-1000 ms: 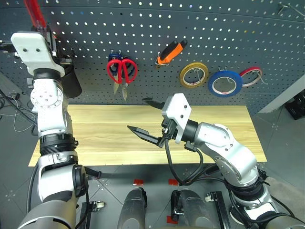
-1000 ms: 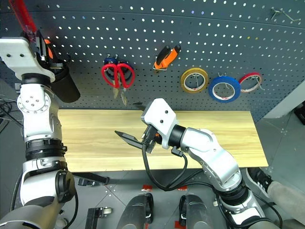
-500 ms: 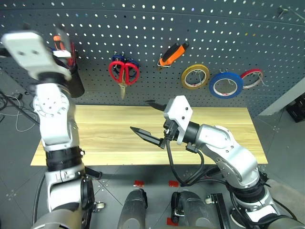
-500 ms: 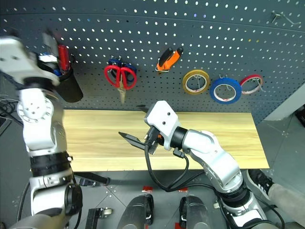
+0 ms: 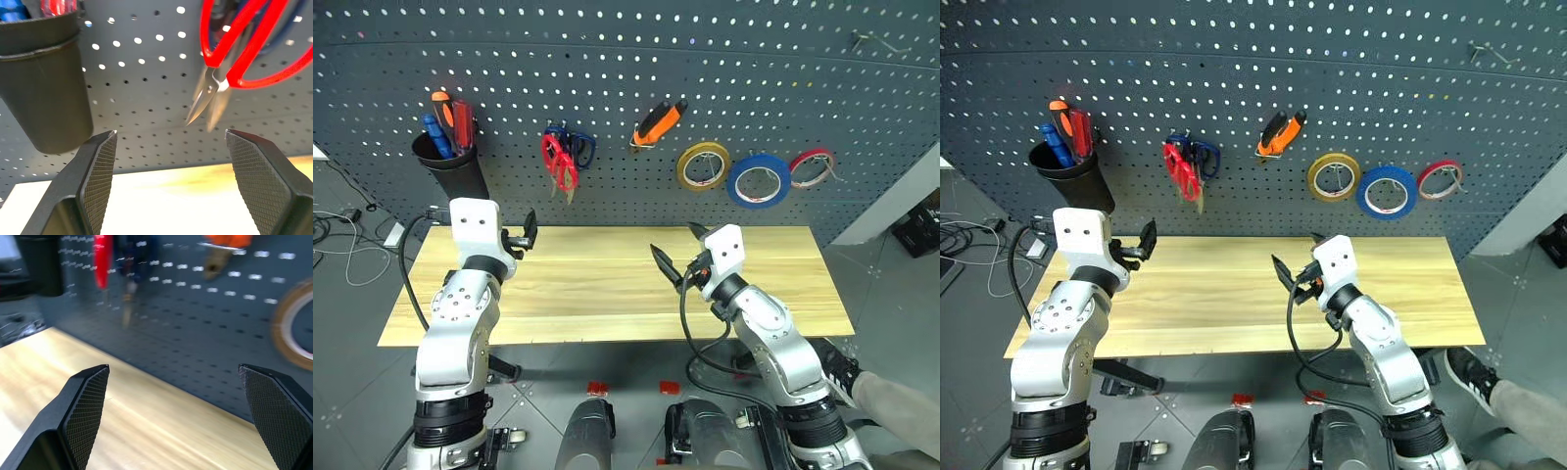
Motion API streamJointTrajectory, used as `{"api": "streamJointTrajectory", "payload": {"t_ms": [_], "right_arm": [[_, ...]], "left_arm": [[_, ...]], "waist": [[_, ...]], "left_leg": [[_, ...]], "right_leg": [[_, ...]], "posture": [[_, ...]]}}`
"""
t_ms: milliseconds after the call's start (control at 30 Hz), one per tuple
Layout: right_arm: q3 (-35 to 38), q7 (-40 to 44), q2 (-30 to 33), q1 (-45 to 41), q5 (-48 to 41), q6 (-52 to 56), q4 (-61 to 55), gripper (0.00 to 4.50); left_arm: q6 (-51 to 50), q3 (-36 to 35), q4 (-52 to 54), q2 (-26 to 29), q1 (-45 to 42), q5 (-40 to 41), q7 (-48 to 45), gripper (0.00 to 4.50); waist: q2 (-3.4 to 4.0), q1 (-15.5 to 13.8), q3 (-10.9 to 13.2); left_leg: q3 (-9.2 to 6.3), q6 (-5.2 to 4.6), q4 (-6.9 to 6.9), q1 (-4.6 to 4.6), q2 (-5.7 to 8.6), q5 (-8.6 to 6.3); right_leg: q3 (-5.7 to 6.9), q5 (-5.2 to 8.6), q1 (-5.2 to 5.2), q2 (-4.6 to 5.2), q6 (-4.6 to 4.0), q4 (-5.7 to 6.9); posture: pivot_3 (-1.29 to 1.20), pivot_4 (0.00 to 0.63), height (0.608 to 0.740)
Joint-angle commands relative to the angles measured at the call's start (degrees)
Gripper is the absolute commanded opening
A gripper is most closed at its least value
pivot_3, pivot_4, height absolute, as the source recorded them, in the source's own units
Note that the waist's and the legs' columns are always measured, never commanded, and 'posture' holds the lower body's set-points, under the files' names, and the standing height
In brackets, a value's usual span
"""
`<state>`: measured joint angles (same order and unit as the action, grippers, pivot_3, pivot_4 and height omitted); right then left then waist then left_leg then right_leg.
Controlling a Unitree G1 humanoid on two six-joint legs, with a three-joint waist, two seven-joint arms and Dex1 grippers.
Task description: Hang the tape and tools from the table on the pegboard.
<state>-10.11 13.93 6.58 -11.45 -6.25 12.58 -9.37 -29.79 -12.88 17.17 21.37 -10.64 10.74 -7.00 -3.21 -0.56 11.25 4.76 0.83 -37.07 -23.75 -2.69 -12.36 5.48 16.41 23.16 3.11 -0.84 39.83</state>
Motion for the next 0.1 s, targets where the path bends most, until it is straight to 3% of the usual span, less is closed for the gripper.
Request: {"api": "streamJointTrajectory", "payload": {"t_ms": [33,100], "right_arm": [[5.1,-3.8,-0.5,1.2,0.8,-4.3,7.6,4.50],[6.2,-3.7,-0.1,0.8,0.9,-5.6,9.7,4.50]], "left_arm": [[1.2,-1.7,-2.6,-1.1,1.9,0.2,0.2,3.71],[3.9,-2.2,-4.1,-1.0,2.8,-0.8,0.3,3.71]], "waist": [[0.00,0.0,-0.7],[-0.01,0.0,-0.7]], "left_leg": [[0.01,0.00,0.00,0.01,0.01,0.00],[0.02,-0.04,0.00,0.05,0.01,0.00]], "right_leg": [[-0.02,0.00,0.00,0.00,0.00,0.01],[-0.05,0.00,-0.03,0.00,-0.01,0.05]], "posture": [[0.05,0.116,0.740],[0.05,0.109,0.740]]}}
